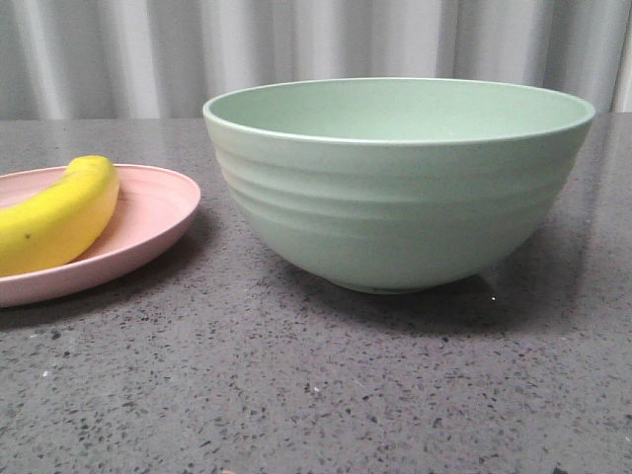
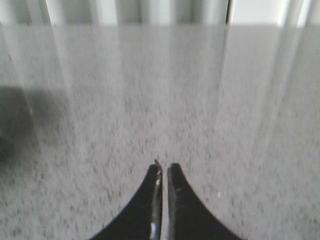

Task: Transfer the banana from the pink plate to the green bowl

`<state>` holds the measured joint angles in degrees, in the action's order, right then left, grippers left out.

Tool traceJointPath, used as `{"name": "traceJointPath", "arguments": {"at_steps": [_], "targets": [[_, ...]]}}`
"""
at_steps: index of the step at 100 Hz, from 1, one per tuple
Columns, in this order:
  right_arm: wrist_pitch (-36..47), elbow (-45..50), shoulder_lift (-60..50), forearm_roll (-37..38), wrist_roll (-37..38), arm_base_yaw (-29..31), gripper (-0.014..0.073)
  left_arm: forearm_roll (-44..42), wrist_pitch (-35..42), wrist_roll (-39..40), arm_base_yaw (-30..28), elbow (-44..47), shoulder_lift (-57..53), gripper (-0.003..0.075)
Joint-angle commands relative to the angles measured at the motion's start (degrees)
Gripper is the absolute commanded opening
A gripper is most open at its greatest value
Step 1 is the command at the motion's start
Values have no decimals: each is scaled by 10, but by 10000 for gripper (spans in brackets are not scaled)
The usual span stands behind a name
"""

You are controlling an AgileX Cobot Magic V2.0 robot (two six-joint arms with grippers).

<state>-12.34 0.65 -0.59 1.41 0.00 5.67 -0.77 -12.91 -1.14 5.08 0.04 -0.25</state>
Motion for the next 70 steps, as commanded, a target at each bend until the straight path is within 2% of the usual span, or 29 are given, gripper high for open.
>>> {"name": "traceJointPath", "arguments": {"at_steps": [1, 70], "targets": [[74, 11, -13, 8, -5, 3, -64, 2, 49, 4, -1, 5, -16, -20], [73, 11, -13, 8, -5, 3, -64, 24, 65, 4, -1, 5, -16, -20]]}}
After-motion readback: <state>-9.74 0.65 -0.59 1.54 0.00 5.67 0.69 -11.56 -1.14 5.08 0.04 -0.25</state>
